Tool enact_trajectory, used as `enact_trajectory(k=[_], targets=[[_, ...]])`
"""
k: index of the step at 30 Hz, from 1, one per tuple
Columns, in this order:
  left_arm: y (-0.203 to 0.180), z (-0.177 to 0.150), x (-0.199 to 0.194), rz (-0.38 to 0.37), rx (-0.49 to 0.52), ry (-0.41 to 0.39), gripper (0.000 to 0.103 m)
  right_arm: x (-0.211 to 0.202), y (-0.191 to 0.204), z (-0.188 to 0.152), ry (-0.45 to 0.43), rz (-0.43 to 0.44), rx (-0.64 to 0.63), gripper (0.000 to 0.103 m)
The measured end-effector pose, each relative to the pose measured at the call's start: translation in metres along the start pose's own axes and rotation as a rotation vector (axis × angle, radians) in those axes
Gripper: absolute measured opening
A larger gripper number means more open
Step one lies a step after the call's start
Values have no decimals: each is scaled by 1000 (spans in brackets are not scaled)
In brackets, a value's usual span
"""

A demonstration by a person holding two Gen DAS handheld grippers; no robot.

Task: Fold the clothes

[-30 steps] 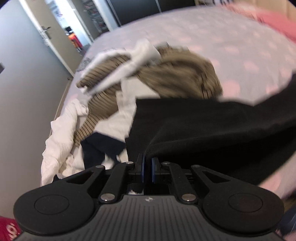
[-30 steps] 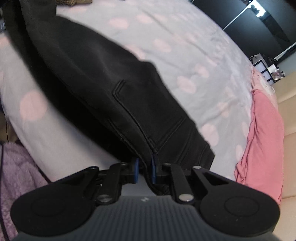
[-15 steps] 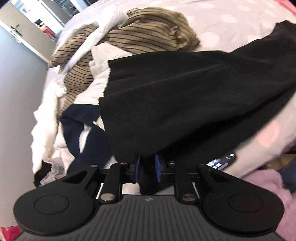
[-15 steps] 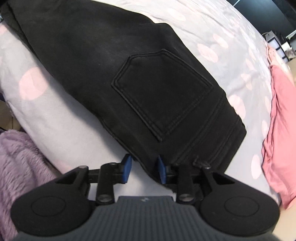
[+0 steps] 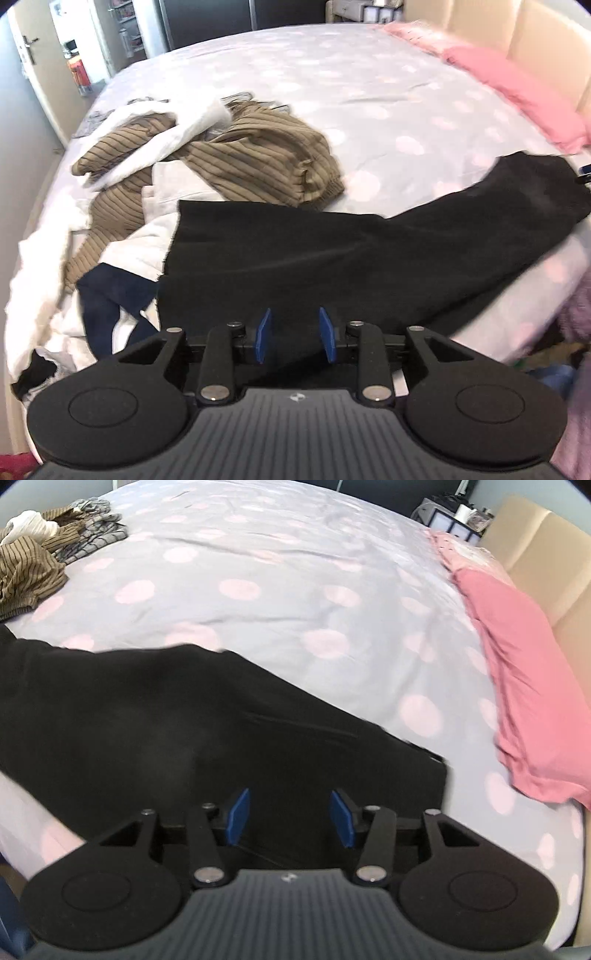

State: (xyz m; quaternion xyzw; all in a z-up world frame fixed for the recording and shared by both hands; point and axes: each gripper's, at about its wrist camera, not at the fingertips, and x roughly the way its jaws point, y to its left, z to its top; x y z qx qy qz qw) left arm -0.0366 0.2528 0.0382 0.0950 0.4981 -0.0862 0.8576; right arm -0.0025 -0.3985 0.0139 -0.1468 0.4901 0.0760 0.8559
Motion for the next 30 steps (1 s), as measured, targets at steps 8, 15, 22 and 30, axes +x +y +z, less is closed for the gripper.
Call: enact_trajectory(k=[8, 15, 22, 30], targets=[[19, -17, 19, 1, -379, 81, 27, 38, 42, 11, -18, -29, -11, 59], [46, -53, 25, 36, -771, 12, 27, 43, 42, 26, -102, -9, 18, 59], [54, -76, 42, 99, -1011, -27, 36, 49, 50, 33, -93, -11, -20, 60], [44, -83, 24, 114, -1056, -100, 14, 46, 47, 30, -105, -19, -15, 60]])
